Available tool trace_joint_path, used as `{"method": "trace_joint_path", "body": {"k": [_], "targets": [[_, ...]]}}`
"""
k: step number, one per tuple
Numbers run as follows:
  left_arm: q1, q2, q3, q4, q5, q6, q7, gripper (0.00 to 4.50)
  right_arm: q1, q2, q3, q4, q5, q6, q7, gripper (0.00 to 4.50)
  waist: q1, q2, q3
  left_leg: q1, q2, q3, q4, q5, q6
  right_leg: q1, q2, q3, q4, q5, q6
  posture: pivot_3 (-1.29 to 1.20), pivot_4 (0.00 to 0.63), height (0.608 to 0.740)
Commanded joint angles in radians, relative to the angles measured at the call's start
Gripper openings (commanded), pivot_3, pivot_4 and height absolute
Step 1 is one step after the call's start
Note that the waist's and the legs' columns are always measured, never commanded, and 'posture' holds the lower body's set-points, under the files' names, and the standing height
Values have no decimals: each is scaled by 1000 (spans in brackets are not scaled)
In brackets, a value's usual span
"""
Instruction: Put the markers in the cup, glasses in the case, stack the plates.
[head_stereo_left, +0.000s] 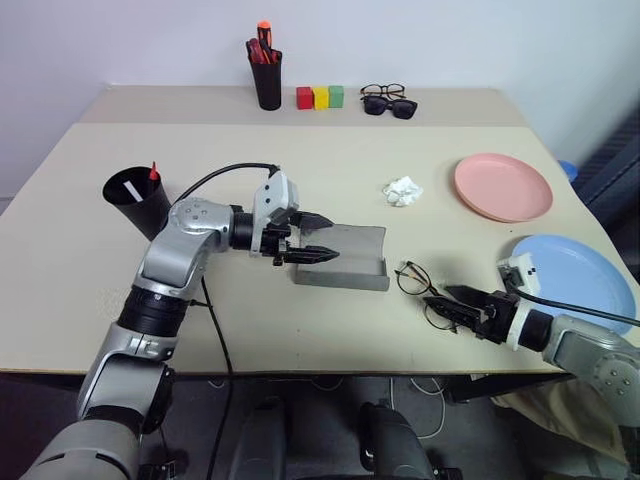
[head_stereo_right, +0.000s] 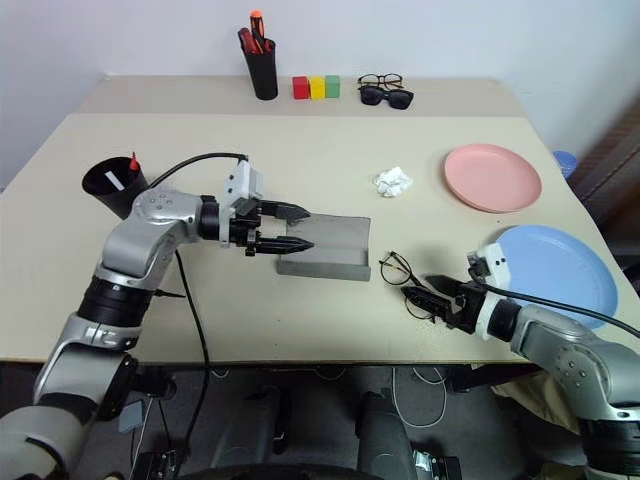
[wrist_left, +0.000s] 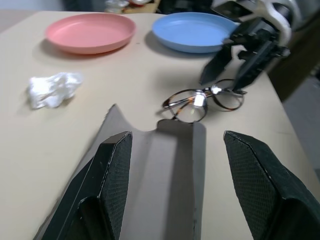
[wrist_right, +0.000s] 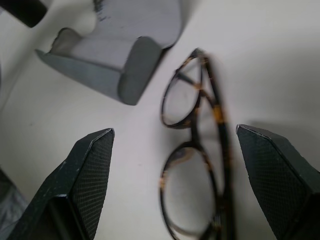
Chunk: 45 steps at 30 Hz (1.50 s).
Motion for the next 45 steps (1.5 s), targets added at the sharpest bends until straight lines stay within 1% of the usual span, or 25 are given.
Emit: {"method": "trace_joint_path", "body": {"k": [1, 8, 10, 13, 17, 18, 19, 20, 22, 24, 25, 33, 38, 42, 45], "targets": [[33, 24, 39, -77, -36, 26, 36, 2955, -31, -2, 0, 11, -18, 1, 34, 3983, 0, 0, 0, 0, 0, 0, 0, 0, 0, 0, 0, 0, 0, 0, 0, 0, 150, 740], [128, 35, 115, -223, -136, 106, 116, 2955, -102, 26, 56, 81, -73, -4, 72, 3983, -3, 0, 0, 0, 0, 0, 0, 0, 0, 0, 0, 0, 0, 0, 0, 0, 150, 740], [152, 25, 145, -255, -167, 115, 150, 2955, -117, 34, 68, 98, -86, -3, 82, 3983, -4, 0, 0, 1, 0, 0, 0, 0, 0, 0, 0, 0, 0, 0, 0, 0, 150, 740], [194, -3, 203, -292, -195, 64, 207, 2955, -131, 43, 79, 124, -108, -8, 99, 3983, -4, 0, 0, 1, 0, 0, 0, 0, 0, 0, 0, 0, 1, 0, 0, 0, 150, 740], [234, 20, 242, -308, -217, 58, 229, 2955, -133, 45, 82, 146, -133, -10, 123, 3983, -7, 0, 0, 1, 0, 0, 0, 0, 0, 0, 0, 0, 1, 0, 0, 0, 150, 740], [241, 32, 245, -304, -214, 51, 229, 3009, -131, 43, 80, 149, -137, -11, 129, 3450, -7, 0, 0, 1, 0, 0, 0, 0, 0, 1, 0, 0, 1, 0, 0, 0, 150, 740], [245, 40, 246, -299, -209, 40, 230, 3009, -128, 41, 78, 151, -141, -11, 133, 3137, -8, 0, 0, 1, 0, 0, 0, 0, 0, 1, 0, 0, 1, 0, 0, 0, 150, 740], [246, 46, 247, -291, -205, 32, 234, 3009, -124, 38, 74, 152, -144, -12, 139, 2702, -8, 0, 0, 1, 0, 0, 0, 0, 0, 1, 0, 0, 1, 0, 0, 0, 150, 740], [245, 55, 247, -275, -197, 13, 242, 3009, -117, 31, 63, 150, -147, -9, 150, 1648, -7, 0, 0, 1, 0, 0, 0, 0, 0, 1, 0, 0, 1, 0, 0, 0, 150, 740], [242, 59, 244, -264, -192, -3, 249, 3009, -109, 24, 52, 147, -150, -6, 158, 500, -8, 0, 0, 1, 0, 0, 0, 0, 0, 1, 0, 0, 1, 0, 0, 0, 150, 740], [240, 60, 243, -259, -192, -8, 252, 3009, -104, 19, 46, 145, -152, -5, 162, 84, -9, 0, 0, 1, 0, 0, 0, 0, 0, 1, 0, 0, 1, 0, 0, 0, 150, 740], [234, 56, 236, -232, -193, -42, 273, 3009, -90, -31, -25, 108, -134, 19, 174, 33, -6, -1, -1, 2, 0, 0, 0, 0, 0, 2, 0, 0, 1, 0, 0, 0, 150, 740], [235, 45, 237, -225, -191, -53, 293, 3009, -167, -42, -98, 78, -70, 70, 153, 33, -10, -1, -1, 2, 0, 0, 0, 0, 0, 1, 0, 0, 1, 0, 0, 0, 150, 740], [255, 31, 245, -237, -201, -59, 316, 3009, -323, -27, -100, 36, 2, 121, 129, 33, -28, -1, -1, 2, 0, 0, 0, 0, 0, 1, 0, 0, 1, 0, 0, 0, 150, 740], [281, 22, 283, -230, -225, -79, 321, 3009, -483, 37, -29, 34, 23, 136, 103, 33, -35, -1, -1, 2, 0, 0, -1, 0, 0, 1, 1, 0, 2, 0, 0, 0, 150, 740]]}}
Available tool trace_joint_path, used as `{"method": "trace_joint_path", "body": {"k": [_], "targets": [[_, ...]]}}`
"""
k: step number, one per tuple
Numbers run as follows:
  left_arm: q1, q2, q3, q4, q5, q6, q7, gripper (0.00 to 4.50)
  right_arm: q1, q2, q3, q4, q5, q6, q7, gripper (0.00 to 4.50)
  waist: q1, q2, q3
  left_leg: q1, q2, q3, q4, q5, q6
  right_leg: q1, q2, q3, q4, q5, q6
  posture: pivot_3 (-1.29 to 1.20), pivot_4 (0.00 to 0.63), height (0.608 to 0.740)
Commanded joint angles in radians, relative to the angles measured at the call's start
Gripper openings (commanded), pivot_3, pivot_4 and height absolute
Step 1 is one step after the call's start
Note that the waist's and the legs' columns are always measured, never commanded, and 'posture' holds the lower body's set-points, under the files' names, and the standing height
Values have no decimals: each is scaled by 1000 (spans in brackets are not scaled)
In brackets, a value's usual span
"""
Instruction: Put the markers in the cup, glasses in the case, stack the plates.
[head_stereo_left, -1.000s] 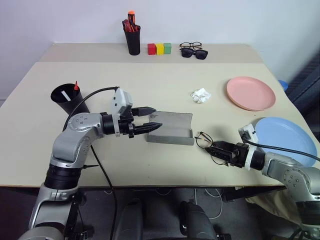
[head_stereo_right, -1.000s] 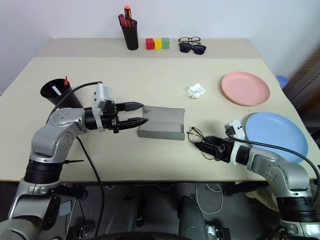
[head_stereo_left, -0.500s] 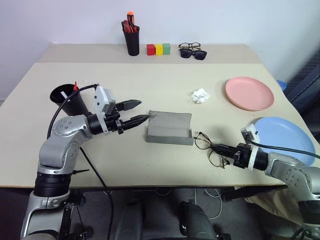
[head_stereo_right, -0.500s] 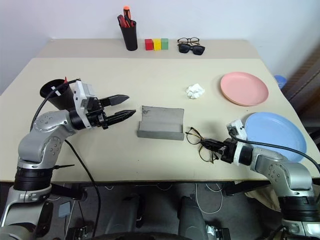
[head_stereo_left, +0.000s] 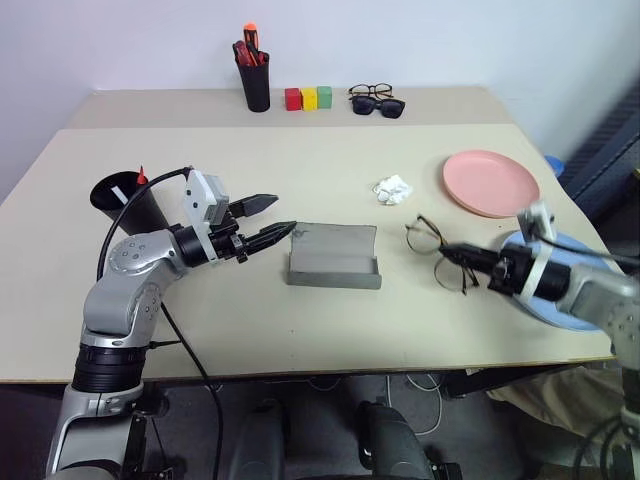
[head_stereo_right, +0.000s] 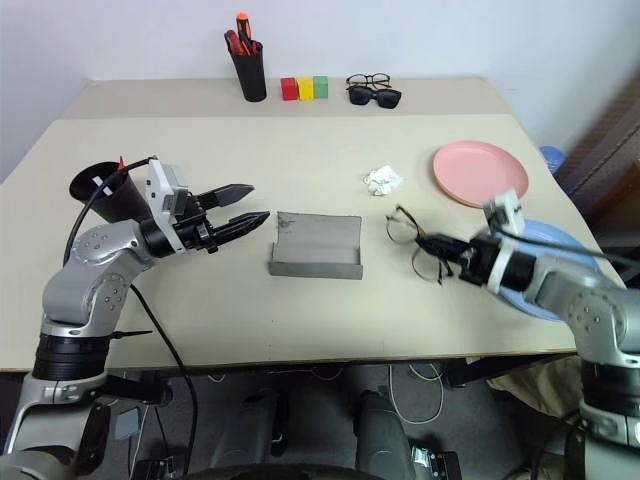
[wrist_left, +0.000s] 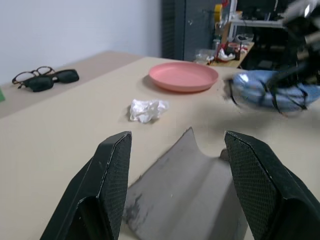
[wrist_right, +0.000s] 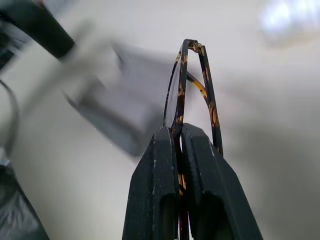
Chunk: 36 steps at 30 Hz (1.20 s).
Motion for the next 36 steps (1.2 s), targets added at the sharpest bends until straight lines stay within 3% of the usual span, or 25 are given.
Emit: {"method": "trace_joint_path", "body": {"k": [1, 6, 8, 14, 25, 36], "targets": [[26, 16, 57, -11, -46, -25, -16, 3009, -141, 69, 70, -29, 28, 2, -18, 33, -8, 0, 0, 0, 0, 0, 0, 0, 0, 0, 0, 0, 0, 0, 0, 0, 150, 740], [102, 97, 115, 0, -155, -18, -191, 3009, -261, 235, 237, 47, -77, -109, 12, 33, -19, 0, 0, -1, 0, 0, -1, 0, 0, -1, 0, 0, 0, 0, 0, 0, 150, 740], [153, 146, 106, 16, -123, -76, -271, 3009, -273, 278, 321, 97, -152, -177, 50, 33, -17, 0, 0, -1, 0, 0, -1, 0, 0, -1, 0, 0, 0, 0, 0, 0, 150, 740], [246, 240, 125, 35, -98, -161, -370, 3009, -295, 319, 468, 251, -319, -330, 169, 33, -12, 1, 1, -2, 0, 0, -1, 0, 0, -2, 0, 0, 0, 0, 0, 0, 150, 740], [364, 238, 166, -63, -115, -178, -301, 3009, -355, 337, 497, 391, -432, -429, 291, 33, -21, 2, 1, -2, 1, 1, -3, 0, -1, -4, 0, 0, 1, 0, 0, 0, 150, 740], [387, 231, 166, -98, -128, -178, -248, 3009, -421, 368, 488, 474, -470, -454, 336, 33, -18, 2, 1, -2, 1, 2, -3, 0, -1, -5, 0, 0, 1, 0, 0, 0, 150, 740]]}}
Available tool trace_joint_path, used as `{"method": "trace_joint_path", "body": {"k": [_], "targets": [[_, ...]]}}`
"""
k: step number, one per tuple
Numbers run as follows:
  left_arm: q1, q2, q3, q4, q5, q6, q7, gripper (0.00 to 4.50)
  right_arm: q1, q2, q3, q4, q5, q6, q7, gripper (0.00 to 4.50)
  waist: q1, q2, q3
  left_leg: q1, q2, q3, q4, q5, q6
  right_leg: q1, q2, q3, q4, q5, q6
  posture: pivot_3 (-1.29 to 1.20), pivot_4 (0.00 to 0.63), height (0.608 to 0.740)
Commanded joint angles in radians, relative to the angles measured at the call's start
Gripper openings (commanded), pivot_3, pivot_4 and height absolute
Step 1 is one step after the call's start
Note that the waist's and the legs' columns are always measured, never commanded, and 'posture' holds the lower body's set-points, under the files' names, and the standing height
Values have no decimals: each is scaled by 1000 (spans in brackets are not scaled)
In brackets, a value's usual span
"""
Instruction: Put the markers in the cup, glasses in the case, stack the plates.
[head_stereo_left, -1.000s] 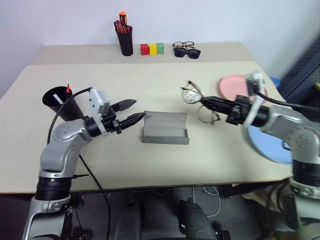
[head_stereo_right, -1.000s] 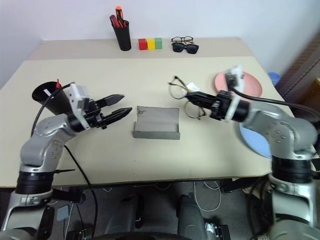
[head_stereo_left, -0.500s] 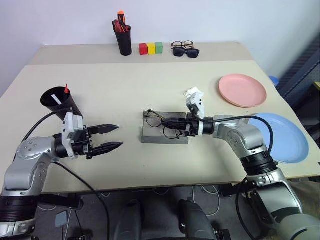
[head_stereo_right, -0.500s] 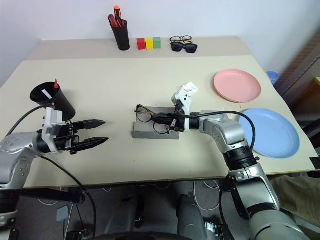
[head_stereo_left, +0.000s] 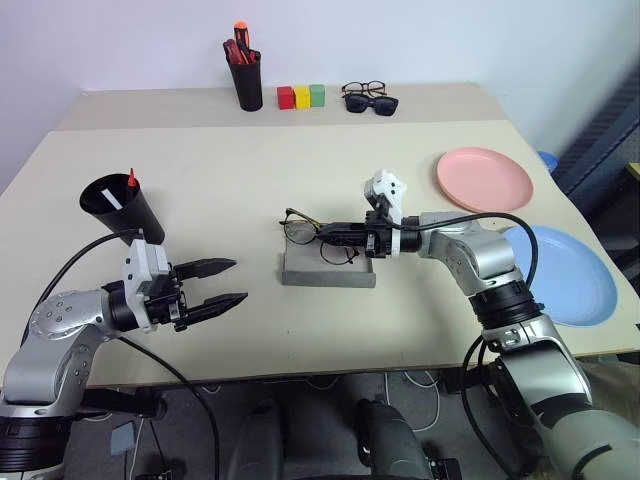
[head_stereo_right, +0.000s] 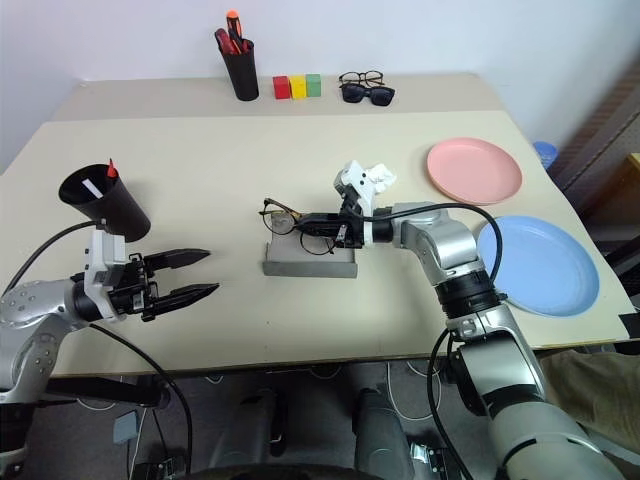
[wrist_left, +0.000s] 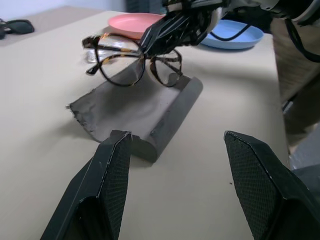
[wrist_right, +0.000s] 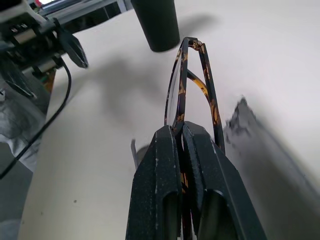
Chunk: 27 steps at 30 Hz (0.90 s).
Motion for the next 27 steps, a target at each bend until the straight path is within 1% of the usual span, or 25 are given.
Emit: {"method": "trace_joint_path", "body": {"k": [1, 6, 9, 13, 14, 17, 22, 23, 25, 27], "targets": [[6, -5, 30, -39, -17, -14, 14, 3009, -5, 3, -11, 22, -27, -44, 20, 33, 0, 0, 0, 0, 0, 0, 0, 0, 0, 0, 0, 0, 0, 0, 0, 0, 150, 740], [14, -8, 32, -47, -20, -15, 29, 3009, 43, -37, 23, 29, -80, -62, 74, 33, 0, 0, 0, 0, 0, 0, -1, 0, 0, 0, 0, 0, 0, 0, 0, 0, 150, 740], [15, -7, 32, -43, -18, -19, 33, 3009, 57, -56, 23, 22, -87, -41, 101, 33, 0, 1, 0, 0, 0, 0, 0, 0, 0, 0, 0, 0, 0, 0, 0, 0, 150, 740], [-4, -10, 25, -30, -14, -19, 45, 3009, 78, -72, 8, 2, -96, -38, 94, 1400, -2, 1, 0, 0, 0, 0, -1, 0, 0, -1, 0, 0, 0, 0, 0, 0, 150, 740], [-16, -12, 21, -25, -12, -16, 51, 3009, 94, -83, -6, -31, -85, -20, 88, 1961, -1, 1, 0, 0, 0, 0, -1, 0, 0, -1, 0, 0, 0, 0, 0, 0, 150, 740], [-54, -19, 11, -7, -5, -5, 73, 3009, 139, -117, -51, -139, -45, 37, 63, 3452, 4, 1, 0, 0, 0, 0, -1, 0, 0, -1, 0, 0, 0, 0, 0, 0, 150, 740], [-185, -44, -43, 75, 51, 3, 136, 3009, 257, -168, -179, -376, 40, 139, -29, 3452, 8, 0, 0, 0, 0, 0, 0, 0, 0, 0, 0, 0, 0, 0, 0, 0, 150, 740], [-240, -55, -69, 115, 82, 3, 156, 3009, 308, -178, -225, -450, 55, 149, -65, 3452, 7, 0, 0, 0, 0, 0, 0, 0, 0, 0, 0, 0, 0, 0, 0, 0, 150, 740], [-325, -73, -110, 185, 134, -5, 182, 3009, 392, -191, -293, -564, 71, 160, -131, 3452, 22, 0, 0, 0, 0, 0, 0, 0, 0, 1, 0, 0, 0, 0, 0, 0, 150, 740], [-426, -102, -154, 293, 204, -38, 207, 3009, 514, -215, -340, -672, 35, 118, -185, 3452, 29, 0, 0, 0, 0, 1, 0, 0, 0, 1, 0, 0, -1, 0, 0, 0, 150, 740]]}}
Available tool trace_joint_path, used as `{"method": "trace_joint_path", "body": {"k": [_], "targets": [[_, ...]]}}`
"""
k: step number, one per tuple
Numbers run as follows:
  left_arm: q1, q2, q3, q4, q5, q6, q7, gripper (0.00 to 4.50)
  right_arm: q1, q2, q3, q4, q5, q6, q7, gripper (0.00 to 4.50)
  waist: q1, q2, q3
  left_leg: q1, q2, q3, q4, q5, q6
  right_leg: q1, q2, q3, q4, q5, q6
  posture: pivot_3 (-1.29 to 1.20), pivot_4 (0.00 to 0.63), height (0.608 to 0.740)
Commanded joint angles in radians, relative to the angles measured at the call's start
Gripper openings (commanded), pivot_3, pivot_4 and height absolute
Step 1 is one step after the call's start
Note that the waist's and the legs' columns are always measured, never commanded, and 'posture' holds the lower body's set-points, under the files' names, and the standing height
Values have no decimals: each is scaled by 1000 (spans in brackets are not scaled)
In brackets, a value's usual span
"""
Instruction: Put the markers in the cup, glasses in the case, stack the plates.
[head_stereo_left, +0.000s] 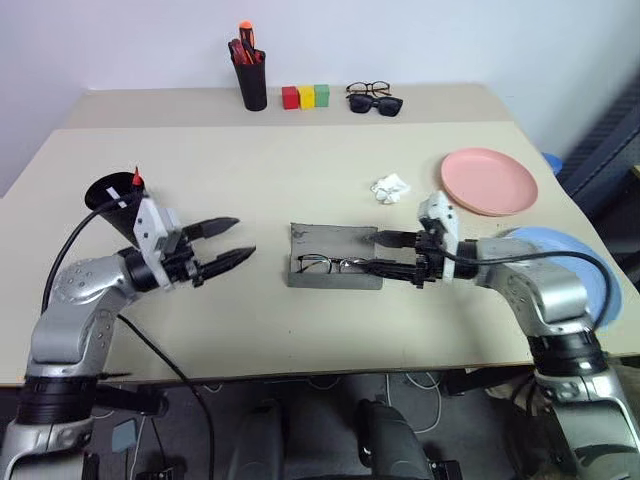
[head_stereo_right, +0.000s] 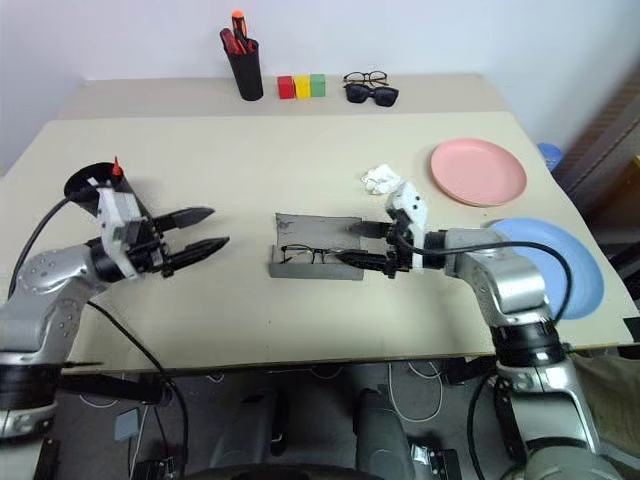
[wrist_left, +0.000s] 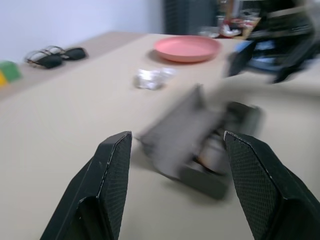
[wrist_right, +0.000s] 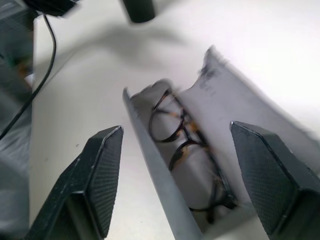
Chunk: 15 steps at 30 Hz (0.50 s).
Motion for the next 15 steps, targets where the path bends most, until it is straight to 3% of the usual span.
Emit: {"method": "trace_joint_path", "body": {"k": [1, 4, 7, 8, 15], "targets": [[-136, -33, -60, 150, 101, -46, 37, 3009, 158, -39, -95, -192, -37, -68, -91, 3452, 9, -1, 0, 0, 0, 0, 0, 0, 0, 0, 0, 0, 0, 0, 0, 0, 150, 740], [-295, -85, -132, 361, 191, -105, 29, 1814, 357, -34, -163, -315, -79, -122, -170, 3513, 13, -1, -1, 0, -1, 0, 1, 0, 0, 1, 0, 0, -1, 0, 0, 0, 150, 740], [-430, -141, -184, 556, 266, -176, 21, 284, 491, -14, -219, -390, -88, -141, -234, 3513, 4, -2, 0, 0, -1, 0, 2, 0, 0, 2, 0, 0, -2, 0, 0, 0, 150, 740], [-474, -161, -199, 625, 291, -199, 20, 109, 535, -12, -234, -412, -96, -153, -247, 3513, 5, -2, 0, 0, -1, 0, 2, 0, 0, 2, 0, 0, -2, 0, 0, 0, 150, 740], [-711, -270, -270, 1057, 422, -370, -35, 109, 720, 21, -336, -534, -59, -187, -298, 3513, 6, -3, 0, 0, -1, 0, 2, 0, 1, 2, 0, 0, -2, 0, 0, 0, 150, 740]]}}
